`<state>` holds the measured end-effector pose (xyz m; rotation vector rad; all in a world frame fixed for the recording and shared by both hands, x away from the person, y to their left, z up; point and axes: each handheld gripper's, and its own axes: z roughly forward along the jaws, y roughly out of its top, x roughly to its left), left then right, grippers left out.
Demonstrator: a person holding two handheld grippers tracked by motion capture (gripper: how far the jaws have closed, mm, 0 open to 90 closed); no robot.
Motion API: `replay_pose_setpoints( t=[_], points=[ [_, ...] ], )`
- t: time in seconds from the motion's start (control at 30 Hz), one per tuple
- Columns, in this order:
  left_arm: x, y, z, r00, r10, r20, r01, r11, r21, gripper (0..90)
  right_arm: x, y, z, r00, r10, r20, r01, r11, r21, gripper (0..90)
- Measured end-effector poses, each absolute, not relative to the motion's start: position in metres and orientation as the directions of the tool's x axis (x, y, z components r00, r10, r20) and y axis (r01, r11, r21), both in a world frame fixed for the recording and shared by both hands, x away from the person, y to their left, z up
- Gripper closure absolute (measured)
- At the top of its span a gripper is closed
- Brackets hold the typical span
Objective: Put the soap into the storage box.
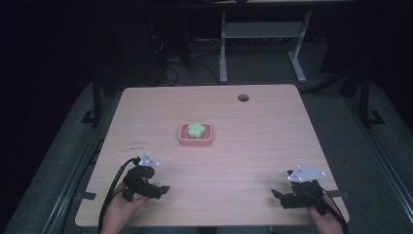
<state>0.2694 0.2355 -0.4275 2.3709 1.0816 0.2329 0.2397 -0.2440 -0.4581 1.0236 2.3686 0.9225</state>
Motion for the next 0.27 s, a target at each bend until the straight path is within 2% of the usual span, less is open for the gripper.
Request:
replay_pose_setpoints(
  t=[0.27],
  points=[
    [0.257,0.247,-0.43,0.645,0.762,-0.064,0.643,-0.495,0.584,20.1,0.239,-0.242,-0.456,-0.665,0.739,-0.108,0.473,0.529,0.705,13.8]
  ],
)
